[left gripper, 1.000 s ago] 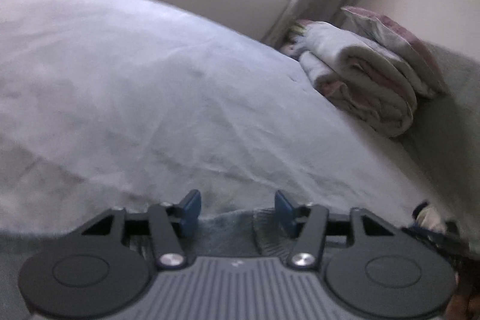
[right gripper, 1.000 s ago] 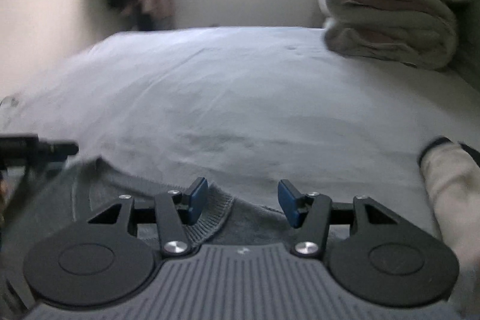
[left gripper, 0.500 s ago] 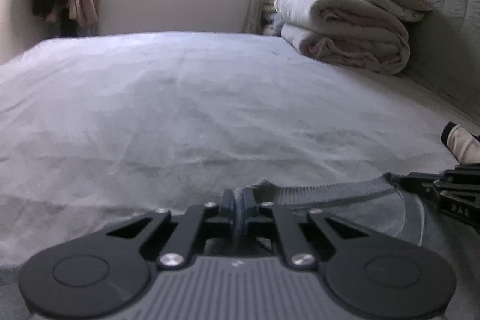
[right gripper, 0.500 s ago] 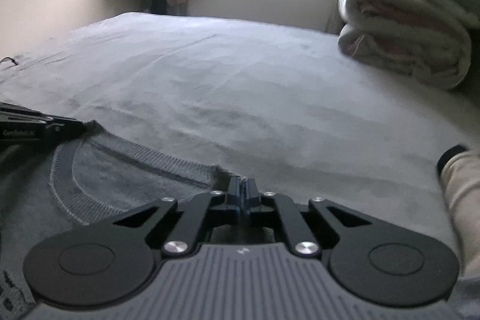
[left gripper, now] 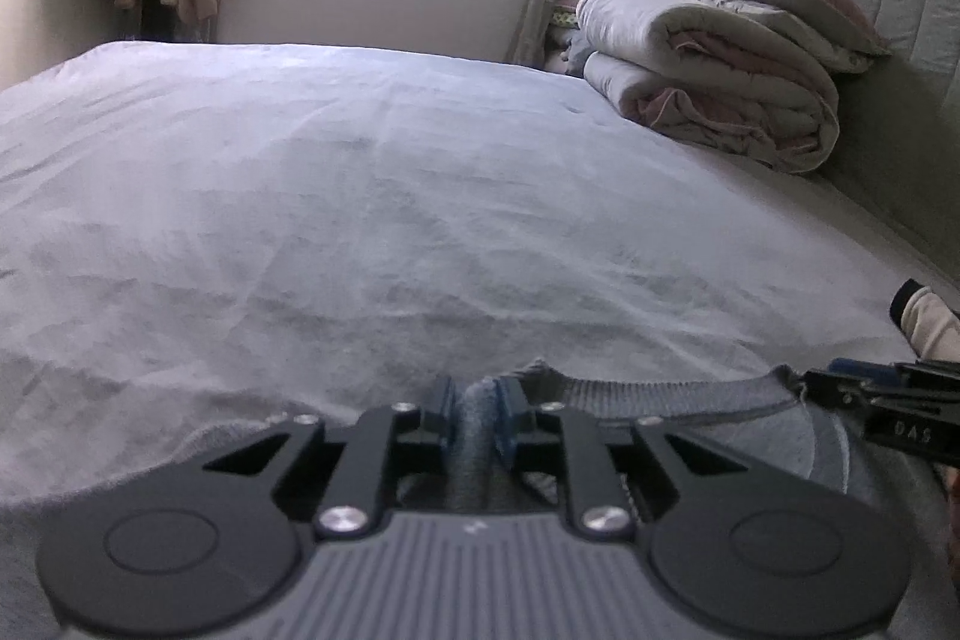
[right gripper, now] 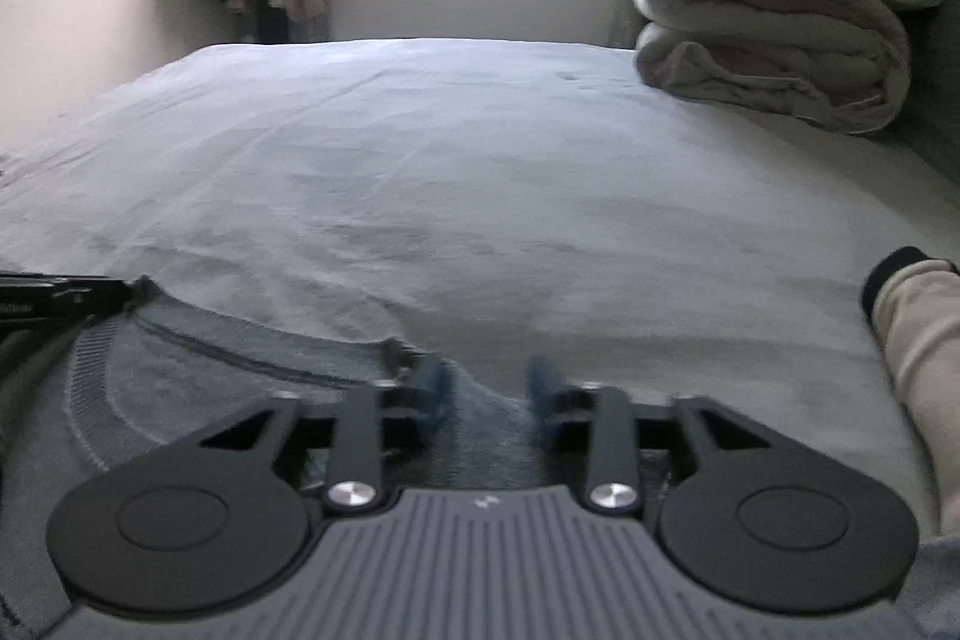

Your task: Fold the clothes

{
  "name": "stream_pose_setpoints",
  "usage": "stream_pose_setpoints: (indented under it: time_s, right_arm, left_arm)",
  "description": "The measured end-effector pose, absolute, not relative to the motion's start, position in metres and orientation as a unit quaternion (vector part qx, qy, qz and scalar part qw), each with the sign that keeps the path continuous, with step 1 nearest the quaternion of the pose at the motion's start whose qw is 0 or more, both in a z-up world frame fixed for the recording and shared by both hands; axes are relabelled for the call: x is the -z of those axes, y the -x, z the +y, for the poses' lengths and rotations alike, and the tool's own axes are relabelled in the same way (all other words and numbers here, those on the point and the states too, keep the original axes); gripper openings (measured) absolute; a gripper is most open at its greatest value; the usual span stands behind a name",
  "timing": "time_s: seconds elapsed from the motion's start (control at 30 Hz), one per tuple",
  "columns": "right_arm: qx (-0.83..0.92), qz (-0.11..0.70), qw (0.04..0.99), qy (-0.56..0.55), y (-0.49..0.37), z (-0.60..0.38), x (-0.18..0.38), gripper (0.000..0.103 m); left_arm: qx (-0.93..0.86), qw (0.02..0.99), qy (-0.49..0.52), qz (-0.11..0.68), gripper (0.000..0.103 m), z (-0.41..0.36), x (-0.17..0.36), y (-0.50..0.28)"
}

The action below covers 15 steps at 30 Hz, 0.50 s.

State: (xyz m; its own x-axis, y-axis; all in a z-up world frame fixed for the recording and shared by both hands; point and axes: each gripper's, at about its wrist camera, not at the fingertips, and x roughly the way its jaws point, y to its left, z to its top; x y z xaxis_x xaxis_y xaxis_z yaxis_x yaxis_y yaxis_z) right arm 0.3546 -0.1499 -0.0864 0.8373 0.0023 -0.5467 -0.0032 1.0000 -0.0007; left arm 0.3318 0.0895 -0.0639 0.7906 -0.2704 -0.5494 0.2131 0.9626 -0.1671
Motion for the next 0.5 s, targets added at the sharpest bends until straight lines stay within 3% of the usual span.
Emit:
stream_pose_setpoints:
  time_s: [0.17, 0.5]
  right_arm:
    - [0.011, 0.281, 0.959, -0.026, -0.347, -0.154, 0.075, 0.054]
    - [-0.027, 0.305, 0.940, -0.152, -0.315, -0.120, 0.016, 0.074]
  left_arm:
    - [0.152, 0.941, 0.060, 0.296, 0.045, 0.088, 0.064, -0.331]
    - [0.165, 0.938, 0.072, 0.295, 0.059, 0.089, 0.063, -0.330]
